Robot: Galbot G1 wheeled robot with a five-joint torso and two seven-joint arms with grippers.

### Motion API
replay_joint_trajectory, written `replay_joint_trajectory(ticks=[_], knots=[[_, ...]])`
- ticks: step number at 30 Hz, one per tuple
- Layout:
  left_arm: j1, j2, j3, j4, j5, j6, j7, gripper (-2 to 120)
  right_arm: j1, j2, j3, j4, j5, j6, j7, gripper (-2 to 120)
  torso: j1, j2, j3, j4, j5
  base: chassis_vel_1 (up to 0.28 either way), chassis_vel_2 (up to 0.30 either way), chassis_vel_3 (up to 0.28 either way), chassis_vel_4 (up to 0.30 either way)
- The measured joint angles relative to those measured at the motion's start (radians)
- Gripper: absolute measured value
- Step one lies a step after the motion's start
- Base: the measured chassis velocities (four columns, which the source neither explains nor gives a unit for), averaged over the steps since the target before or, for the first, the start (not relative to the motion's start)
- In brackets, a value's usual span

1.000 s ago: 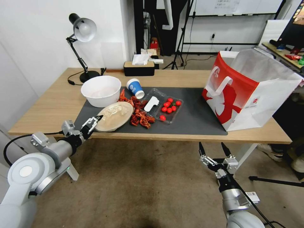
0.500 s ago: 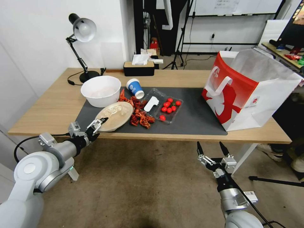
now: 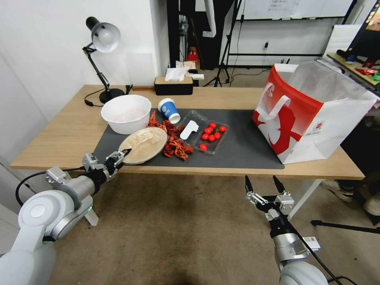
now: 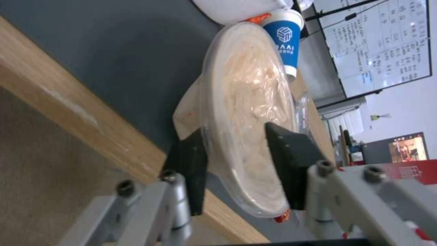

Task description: Pick up the trash from the table and place it into the takeout bag.

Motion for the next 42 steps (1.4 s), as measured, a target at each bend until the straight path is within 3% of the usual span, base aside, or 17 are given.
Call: replay_joint_trajectory(ticks=[9, 13, 21, 22, 24, 25, 26, 28, 30, 31, 32, 34, 35, 37, 38, 41, 42], knots=[[0.011, -0.003, 0.005, 0.004, 0.02, 0.002, 0.012, 1, 0.001, -0.003, 0.005, 0.001, -0.001, -0.006, 0.012, 100, 0.0, 0.0, 0.0, -0.0001, 0.0001, 0.0, 0.0, 0.0, 0.0], [0.02, -0.004, 0.005, -0.006, 0.045, 0.0, 0.034, 0, 0.002, -0.004, 0.005, 0.001, -0.001, -0.007, 0.013, 100, 0.0, 0.0, 0.0, 0.0, -0.0003, 0.0, 0.0, 0.0, 0.0], [0.042, 0.034, -0.004, -0.155, 0.224, -0.061, 0.214, 0, -0.002, -0.001, 0.005, 0.013, 0.001, -0.008, 0.013, 100, 0.0, 0.0, 0.0, 0.0, 0.0002, 0.0, 0.0, 0.0, 0.0], [0.042, 0.034, -0.004, -0.155, 0.224, -0.061, 0.214, 0, -0.002, -0.001, 0.005, 0.013, 0.001, -0.008, 0.013, 100, 0.0, 0.0, 0.0, 0.0, 0.0002, 0.0, 0.0, 0.0, 0.0], [0.021, 0.063, 0.004, -0.193, 0.314, -0.098, 0.311, 0, 0.014, -0.01, -0.008, 0.014, 0.003, -0.013, 0.012, 100, 0.0, 0.0, 0.0, -0.0001, 0.0002, 0.0, 0.0, 0.0, 0.0], [-0.007, 0.088, 0.022, -0.197, 0.367, -0.127, 0.368, 0, 0.026, -0.015, -0.016, 0.013, 0.004, -0.019, 0.01, 100, 0.0, 0.0, 0.0, 0.001, 0.0002, 0.0, 0.0, 0.0, 0.0], [-0.007, 0.088, 0.022, -0.197, 0.367, -0.127, 0.368, 0, 0.026, -0.015, -0.016, 0.013, 0.004, -0.019, 0.01, 100, 0.0, 0.0, 0.0, 0.001, 0.0002, 0.0, 0.0, 0.0, 0.0], [-0.09, 0.14, 0.076, -0.185, 0.399, -0.152, 0.415, 0, 0.024, -0.016, -0.019, 0.016, 0.003, -0.023, 0.007, 100, 0.0, 0.0, 0.0, 0.0003, -0.0001, 0.0, 0.0, 0.0, 0.0], [-0.106, 0.15, 0.089, -0.181, 0.402, -0.156, 0.42, 0, 0.022, -0.016, -0.018, 0.017, 0.002, -0.023, 0.007, 100, 0.0, 0.0, 0.0, 0.0001, 0.0, 0.0, 0.0, 0.0, 0.0], [-0.19, 0.206, 0.16, -0.151, 0.42, -0.177, 0.446, 0, 0.009, -0.014, -0.015, 0.026, -0.006, -0.024, 0.004, 100, 0.0, 0.0, 0.0, -0.0003, -0.0001, 0.0, 0.0, 0.0, 0.0], [-0.19, 0.206, 0.16, -0.151, 0.42, -0.177, 0.446, 0, 0.009, -0.014, -0.015, 0.026, -0.006, -0.024, 0.004, 100, 0.0, 0.0, 0.0, -0.0003, -0.0001, 0.0, 0.0, 0.0, 0.0], [-0.315, 0.274, 0.282, -0.1, 0.453, -0.225, 0.476, 0, -0.009, -0.01, -0.012, 0.036, -0.021, -0.024, 0.002, 100, 0.0, 0.0, 0.0, -0.0002, 0.0001, 0.0, 0.0, 0.0, 0.0], [-0.315, 0.274, 0.282, -0.1, 0.453, -0.225, 0.476, 0, -0.009, -0.01, -0.012, 0.036, -0.021, -0.024, 0.002, 100, 0.0, 0.0, 0.0, -0.0002, 0.0001, 0.0, 0.0, 0.0, 0.0], [-0.457, 0.319, 0.421, -0.035, 0.494, -0.273, 0.503, 0, -0.022, -0.006, -0.006, 0.045, -0.043, -0.024, 0.001, 100, 0.0, 0.0, 0.0, 0.0, 0.0, 0.0, 0.0, 0.0, 0.0], [-0.457, 0.319, 0.421, -0.035, 0.494, -0.273, 0.503, 0, -0.022, -0.006, -0.006, 0.045, -0.043, -0.024, 0.001, 100, 0.0, 0.0, 0.0, 0.0, 0.0, 0.0, 0.0, 0.0, 0.0], [-0.653, 0.311, 0.624, 0.065, 0.548, -0.317, 0.506, 0, -0.03, -0.001, 0.002, 0.056, -0.062, -0.024, 0.002, 100, 0.0, 0.0, 0.0, 0.0003, -0.0001, 0.0, 0.0, 0.0, 0.0], [-0.653, 0.311, 0.624, 0.065, 0.548, -0.317, 0.506, 0, -0.03, -0.001, 0.002, 0.056, -0.062, -0.024, 0.002, 100, 0.0, 0.0, 0.0, 0.0003, -0.0001, 0.0, 0.0, 0.0, 0.0]])
